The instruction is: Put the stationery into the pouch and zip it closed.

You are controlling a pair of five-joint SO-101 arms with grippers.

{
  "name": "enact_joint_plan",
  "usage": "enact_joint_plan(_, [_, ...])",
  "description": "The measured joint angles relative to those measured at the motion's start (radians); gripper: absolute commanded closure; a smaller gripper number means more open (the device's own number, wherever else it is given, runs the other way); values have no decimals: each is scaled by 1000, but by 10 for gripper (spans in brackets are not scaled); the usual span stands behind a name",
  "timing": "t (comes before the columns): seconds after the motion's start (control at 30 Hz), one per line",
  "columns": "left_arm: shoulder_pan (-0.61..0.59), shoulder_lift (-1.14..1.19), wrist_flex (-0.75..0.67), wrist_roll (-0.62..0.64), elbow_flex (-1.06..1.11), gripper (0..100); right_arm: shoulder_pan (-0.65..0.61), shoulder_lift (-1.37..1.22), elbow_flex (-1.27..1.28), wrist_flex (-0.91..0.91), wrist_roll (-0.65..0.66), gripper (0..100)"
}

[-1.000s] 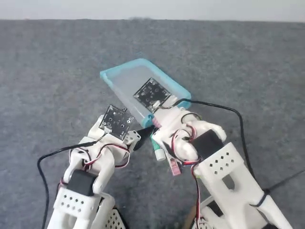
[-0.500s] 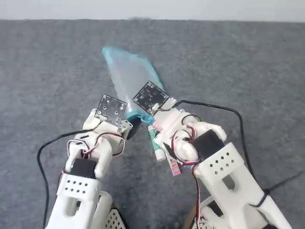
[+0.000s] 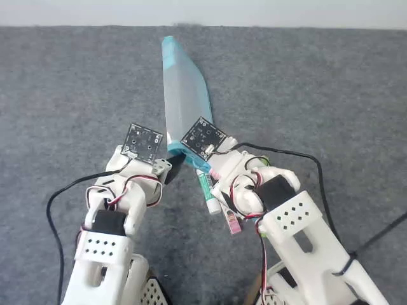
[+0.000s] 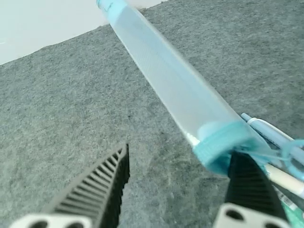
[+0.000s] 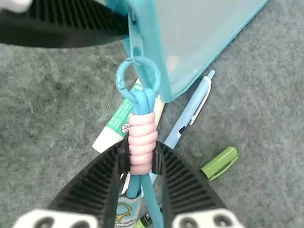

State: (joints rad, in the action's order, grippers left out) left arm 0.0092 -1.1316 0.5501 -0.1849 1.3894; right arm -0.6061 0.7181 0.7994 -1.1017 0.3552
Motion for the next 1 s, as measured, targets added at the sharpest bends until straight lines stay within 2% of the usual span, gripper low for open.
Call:
enact_joint_plan(0.13, [3,0,66,0,-26,688,3,-32,2,34,-9,991])
enact_joint_plan(0.4, [68,-41,390,-9,-178,686,38,-219,0,57,-46,991])
enact_joint_plan(0.7, [55,-241,405,-9,-146,687,81,-175,-14,57,-55,991])
enact_joint_plan(0.9, [107,-253,405,-3,-146,687,77,-173,-267,-55,-106,991])
enact_joint_plan(1.0, [107,-253,405,11,-146,687,28,-207,-359,-118,-115,991])
